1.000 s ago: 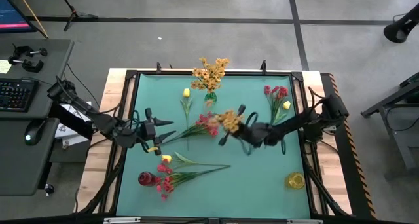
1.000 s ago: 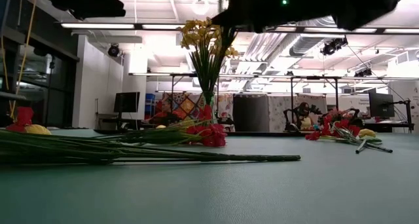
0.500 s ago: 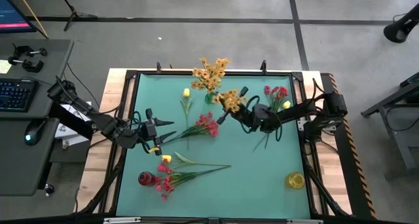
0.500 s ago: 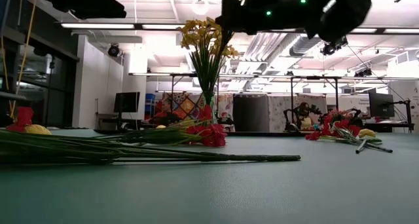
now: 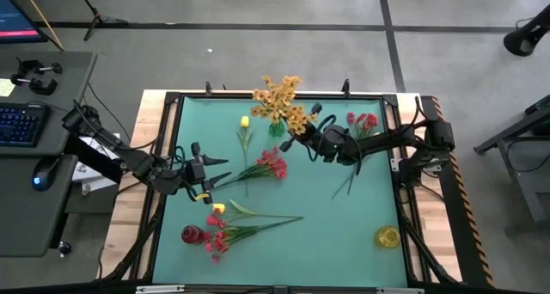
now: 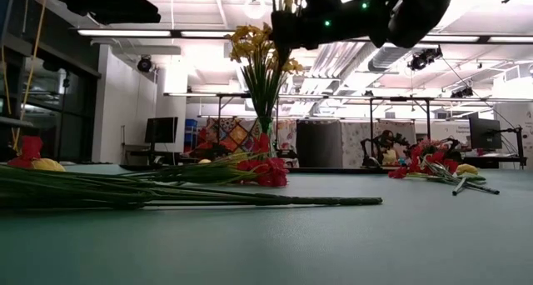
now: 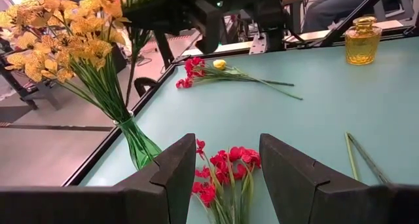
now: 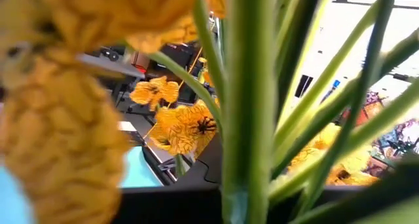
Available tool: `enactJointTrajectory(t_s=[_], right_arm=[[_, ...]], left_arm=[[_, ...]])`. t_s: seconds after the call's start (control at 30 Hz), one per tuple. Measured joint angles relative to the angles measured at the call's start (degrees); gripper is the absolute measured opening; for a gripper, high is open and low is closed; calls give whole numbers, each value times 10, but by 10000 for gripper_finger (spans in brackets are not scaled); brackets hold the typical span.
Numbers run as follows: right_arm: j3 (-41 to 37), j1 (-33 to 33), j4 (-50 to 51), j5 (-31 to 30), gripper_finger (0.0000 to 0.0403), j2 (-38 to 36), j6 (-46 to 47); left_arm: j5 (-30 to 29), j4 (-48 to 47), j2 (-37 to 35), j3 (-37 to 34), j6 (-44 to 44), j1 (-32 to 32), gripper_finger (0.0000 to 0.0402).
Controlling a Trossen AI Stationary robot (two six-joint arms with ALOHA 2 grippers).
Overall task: Sort flowers into vase by color
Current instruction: Put the yellow flower into the green vase
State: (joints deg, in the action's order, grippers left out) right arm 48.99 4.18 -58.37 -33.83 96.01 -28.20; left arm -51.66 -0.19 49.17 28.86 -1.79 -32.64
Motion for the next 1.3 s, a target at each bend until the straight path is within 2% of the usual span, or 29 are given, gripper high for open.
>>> enactJointTrajectory(t_s=[0.3, 0.6, 0.97, 1.3], right_arm=[[0, 35, 11, 53, 0, 0, 53], [0, 37, 54, 55, 0, 0, 78], [0, 37, 60, 56, 0, 0, 89], [-1, 13, 69, 59, 0, 0, 98]], left_arm=[[0, 0, 0, 0, 0, 0, 157], [0, 0, 0, 0, 0, 0, 157], [0, 0, 0, 0, -1, 0, 157], [0, 0, 0, 0, 0, 0, 157]])
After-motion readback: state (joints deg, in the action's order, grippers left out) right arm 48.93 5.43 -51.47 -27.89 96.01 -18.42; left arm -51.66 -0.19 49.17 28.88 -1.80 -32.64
